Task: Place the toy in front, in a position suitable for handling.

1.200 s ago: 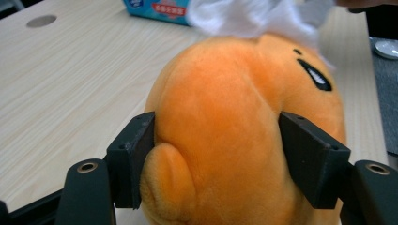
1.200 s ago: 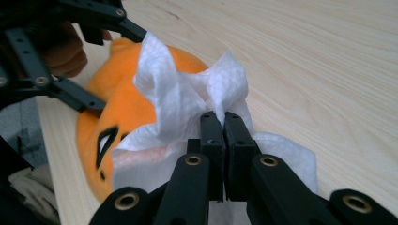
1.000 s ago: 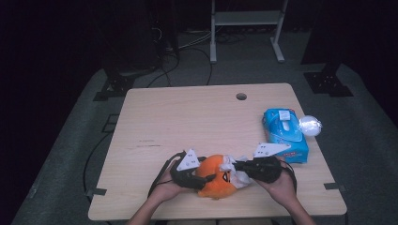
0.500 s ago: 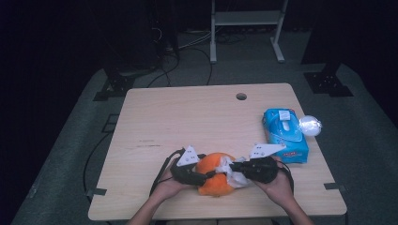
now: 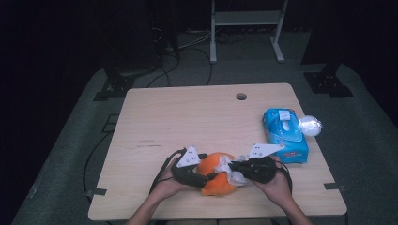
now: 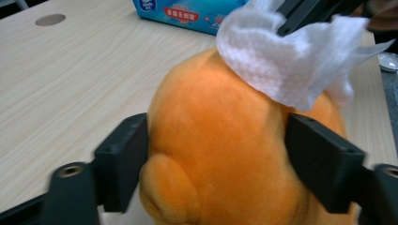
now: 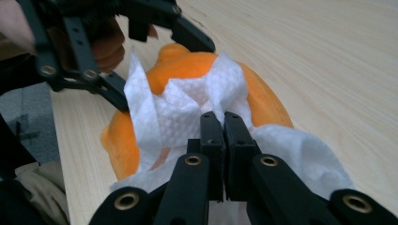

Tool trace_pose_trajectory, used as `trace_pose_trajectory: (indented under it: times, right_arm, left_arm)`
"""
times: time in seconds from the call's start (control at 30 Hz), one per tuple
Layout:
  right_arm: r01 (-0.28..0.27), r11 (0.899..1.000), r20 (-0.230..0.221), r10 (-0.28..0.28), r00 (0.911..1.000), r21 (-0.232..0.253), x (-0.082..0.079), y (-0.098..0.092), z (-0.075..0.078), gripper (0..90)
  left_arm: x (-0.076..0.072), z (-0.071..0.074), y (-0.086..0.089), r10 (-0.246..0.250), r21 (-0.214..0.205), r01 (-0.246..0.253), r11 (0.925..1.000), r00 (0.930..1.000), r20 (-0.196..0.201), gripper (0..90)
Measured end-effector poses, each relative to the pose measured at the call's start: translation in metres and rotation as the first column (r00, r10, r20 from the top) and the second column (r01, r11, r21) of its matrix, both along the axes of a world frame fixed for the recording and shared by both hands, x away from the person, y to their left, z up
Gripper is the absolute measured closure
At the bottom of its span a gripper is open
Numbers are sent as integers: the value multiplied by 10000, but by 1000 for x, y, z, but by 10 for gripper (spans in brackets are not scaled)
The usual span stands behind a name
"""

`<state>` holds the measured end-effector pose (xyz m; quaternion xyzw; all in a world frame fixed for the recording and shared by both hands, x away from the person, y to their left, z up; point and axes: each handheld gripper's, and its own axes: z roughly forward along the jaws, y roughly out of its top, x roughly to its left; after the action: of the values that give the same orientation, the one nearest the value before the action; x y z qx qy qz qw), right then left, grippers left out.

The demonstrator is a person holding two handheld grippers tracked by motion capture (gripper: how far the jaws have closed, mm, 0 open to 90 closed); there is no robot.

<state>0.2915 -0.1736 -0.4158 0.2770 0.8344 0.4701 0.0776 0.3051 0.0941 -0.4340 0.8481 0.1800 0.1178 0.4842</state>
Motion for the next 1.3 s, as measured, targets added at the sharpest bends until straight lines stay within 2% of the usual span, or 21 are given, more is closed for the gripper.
trace_pose_trajectory:
  times: [0.07,0.13,0.2,0.23,0.27,0.3,0.33,0.43,0.5,0.63,0.67,0.73,0.77,0.8,0.9,0.93,1.0,1.1,1.17,1.23,1.3]
  right_arm:
    - [45,9999,-161,-43,9999,106,4,-4,-2,875]
    - [142,9999,-160,-142,9998,-3,5,-6,-3,875]
    - [186,9998,-279,-187,9994,-42,6,-12,-4,875]
    - [186,9998,-279,-187,9994,-42,6,-12,-4,875]
    - [137,9999,-296,-136,9995,33,5,-12,-2,875]
    - [137,9999,-296,-136,9995,33,5,-12,-2,875]
    - [161,9999,-24,-161,9999,4,0,-6,3,875]
    - [45,9999,130,-47,9999,135,-1,0,6,875]
    - [78,10000,238,-79,9997,33,2,4,7,874]
    - [66,10000,44,-66,10000,-38,4,0,3,875]
    - [51,9999,7,-51,10000,-90,3,-3,2,875]
    - [-12,10000,-123,11,9999,-35,2,-6,2,875]
    - [-13,10000,-147,14,9999,49,1,-6,2,875]
    - [-27,9999,-118,29,9999,134,0,-5,3,875]
    - [-175,9996,246,170,9996,200,-4,3,10,875]
    - [-200,9994,325,191,9993,288,-4,5,12,875]
    - [15,9999,491,-23,9988,159,-1,5,13,875]
    - [171,9998,362,-176,9992,141,2,0,11,875]
    - [528,9986,171,-528,9985,6,5,-10,6,875]
    - [614,9981,13,-614,9981,-13,7,-16,2,874]
    - [647,9979,5,-647,9979,68,6,-16,4,874]
  left_arm:
    - [1,5,5,85,-151,-86,9998,9999,-108,178]
    - [2,5,7,129,-204,-132,9997,9998,-177,160]
    - [4,2,9,21,-282,-39,9996,9980,-638,168]
    - [4,2,9,21,-282,-39,9996,9980,-638,221]
    - [2,-2,4,-170,-91,165,9998,9987,-490,252]
    - [2,-2,4,-170,-91,165,9998,9987,-490,252]
    - [0,-3,0,-240,-14,240,9997,9991,-340,252]
    - [-1,-1,-4,-383,60,384,9992,9992,-112,256]
    - [-1,-1,-3,-379,18,379,9993,9992,-111,254]
    - [2,1,2,-121,-210,112,9997,9991,-414,132]
    - [4,0,5,-47,-325,24,9995,9977,-684,118]
    - [4,-3,4,-342,-420,301,9987,9944,-1003,151]
    - [2,-4,2,-457,-342,429,9985,9952,-860,222]
    - [1,-4,-1,-456,-149,446,9989,9962,-747,232]
    - [-2,-1,-4,-634,-142,627,9979,9965,-549,270]
    - [-6,1,-8,-873,-108,871,9961,9960,-214,277]
    - [-9,2,-10,-940,-76,940,9955,9956,-49,280]
    - [-9,2,-8,-923,-177,920,9956,9956,-140,255]
    - [-4,1,-4,-666,-376,647,9972,9963,-536,207]
    - [-3,0,-4,-675,-522,641,9966,9956,-655,216]
    - [-4,-1,-7,-611,-455,582,9973,9960,-648,227]
